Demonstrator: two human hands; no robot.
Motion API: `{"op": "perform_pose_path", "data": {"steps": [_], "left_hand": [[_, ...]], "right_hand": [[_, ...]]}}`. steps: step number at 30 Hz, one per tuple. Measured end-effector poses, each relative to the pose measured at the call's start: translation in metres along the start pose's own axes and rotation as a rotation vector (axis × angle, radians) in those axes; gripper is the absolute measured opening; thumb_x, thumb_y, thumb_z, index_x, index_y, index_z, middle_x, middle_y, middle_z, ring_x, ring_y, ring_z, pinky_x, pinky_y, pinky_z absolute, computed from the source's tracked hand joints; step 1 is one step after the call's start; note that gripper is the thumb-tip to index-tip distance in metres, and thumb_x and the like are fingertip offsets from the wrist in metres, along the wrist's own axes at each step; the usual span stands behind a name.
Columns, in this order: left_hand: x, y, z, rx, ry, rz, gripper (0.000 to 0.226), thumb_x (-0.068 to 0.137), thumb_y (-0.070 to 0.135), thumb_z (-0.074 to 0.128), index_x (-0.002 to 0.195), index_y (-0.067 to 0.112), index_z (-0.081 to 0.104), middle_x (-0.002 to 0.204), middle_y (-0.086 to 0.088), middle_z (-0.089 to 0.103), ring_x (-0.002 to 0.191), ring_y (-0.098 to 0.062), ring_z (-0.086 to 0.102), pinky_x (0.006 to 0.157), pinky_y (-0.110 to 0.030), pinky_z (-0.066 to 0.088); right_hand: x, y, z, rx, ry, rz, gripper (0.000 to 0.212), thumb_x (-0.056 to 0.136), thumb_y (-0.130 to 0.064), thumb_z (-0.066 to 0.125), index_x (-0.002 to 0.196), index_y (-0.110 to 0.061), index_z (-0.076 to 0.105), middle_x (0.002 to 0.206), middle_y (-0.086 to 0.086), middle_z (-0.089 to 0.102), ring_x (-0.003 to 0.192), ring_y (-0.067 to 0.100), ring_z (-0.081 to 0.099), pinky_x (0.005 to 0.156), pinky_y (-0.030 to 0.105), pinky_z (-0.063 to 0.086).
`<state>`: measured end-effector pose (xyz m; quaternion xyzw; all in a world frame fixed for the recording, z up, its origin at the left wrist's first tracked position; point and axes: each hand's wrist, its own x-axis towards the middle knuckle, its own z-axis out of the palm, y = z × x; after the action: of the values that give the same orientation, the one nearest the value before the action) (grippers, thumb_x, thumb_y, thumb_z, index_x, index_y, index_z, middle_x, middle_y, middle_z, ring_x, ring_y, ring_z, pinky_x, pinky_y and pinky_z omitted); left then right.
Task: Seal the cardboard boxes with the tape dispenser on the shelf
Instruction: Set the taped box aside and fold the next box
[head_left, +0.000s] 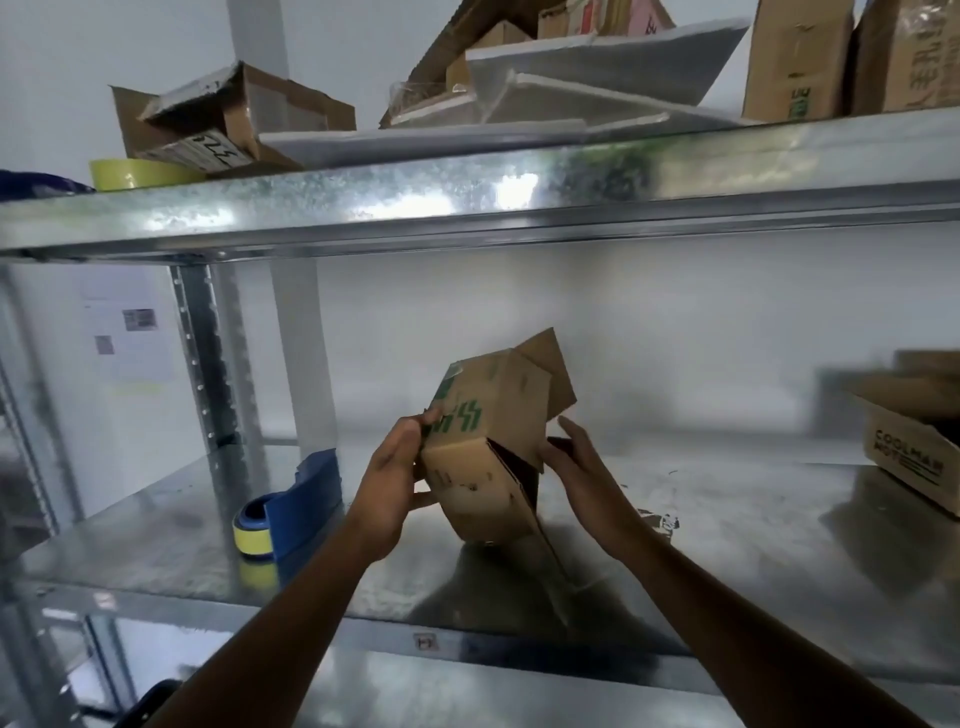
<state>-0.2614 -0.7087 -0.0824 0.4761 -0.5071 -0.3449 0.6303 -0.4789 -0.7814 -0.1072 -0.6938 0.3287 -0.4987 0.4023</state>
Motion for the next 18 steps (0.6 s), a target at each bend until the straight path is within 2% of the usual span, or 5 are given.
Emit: {"op": "perform_pose_path", "data": {"steps": [2, 5, 9, 13, 18], "left_hand": [[-0.005, 0.001, -0.006, 0.05, 0.024, -0.014, 0.037, 0.105, 0.053, 0.038, 0.119, 0.027, 0.06, 0.108, 0.008, 0.072, 0.096, -0.014, 0.071, 0.069, -0.029, 0.06], [-0.012, 0.005, -0.02, 0.137, 0.046, 0.025, 0.048, 0.093, 0.059, 0.052, 0.117, 0.018, 0.056, 0.116, 0.003, 0.066, 0.107, -0.014, 0.065, 0.078, -0.025, 0.054], [-0.023, 0.01, -0.032, 0.235, -0.051, -0.018, 0.051, 0.088, 0.049, 0.069, 0.125, 0.017, 0.052, 0.123, 0.0, 0.063, 0.116, -0.017, 0.061, 0.084, -0.026, 0.05], [-0.027, 0.01, -0.039, 0.234, 0.004, -0.065, 0.06, 0.09, 0.067, 0.048, 0.129, 0.022, 0.053, 0.122, 0.006, 0.061, 0.112, -0.006, 0.055, 0.097, -0.033, 0.039], [-0.023, 0.018, -0.048, 0.355, 0.046, -0.045, 0.058, 0.086, 0.074, 0.052, 0.122, 0.029, 0.061, 0.111, 0.009, 0.069, 0.103, -0.007, 0.063, 0.078, -0.02, 0.044]], "right_hand": [[-0.002, -0.001, 0.009, 0.055, -0.076, -0.012, 0.028, 0.106, -0.029, 0.049, 0.133, -0.034, 0.051, 0.136, -0.011, 0.059, 0.117, -0.01, 0.057, 0.087, 0.005, 0.045], [-0.003, -0.008, 0.024, 0.129, -0.129, -0.046, 0.037, 0.103, -0.04, 0.045, 0.139, -0.037, 0.052, 0.131, -0.028, 0.061, 0.121, -0.01, 0.056, 0.088, 0.005, 0.045], [0.001, -0.017, 0.037, 0.117, -0.248, -0.052, 0.048, 0.099, -0.051, 0.047, 0.147, -0.05, 0.044, 0.147, -0.024, 0.05, 0.133, -0.001, 0.049, 0.107, 0.025, 0.043], [0.0, -0.02, 0.052, 0.026, -0.3, -0.067, 0.053, 0.101, -0.042, 0.056, 0.147, -0.06, 0.036, 0.147, -0.011, 0.049, 0.132, 0.007, 0.051, 0.111, 0.039, 0.043], [-0.002, -0.028, 0.06, -0.176, -0.312, -0.088, 0.057, 0.094, -0.055, 0.06, 0.139, -0.073, 0.03, 0.141, -0.018, 0.05, 0.119, -0.014, 0.051, 0.085, 0.005, 0.045]]}}
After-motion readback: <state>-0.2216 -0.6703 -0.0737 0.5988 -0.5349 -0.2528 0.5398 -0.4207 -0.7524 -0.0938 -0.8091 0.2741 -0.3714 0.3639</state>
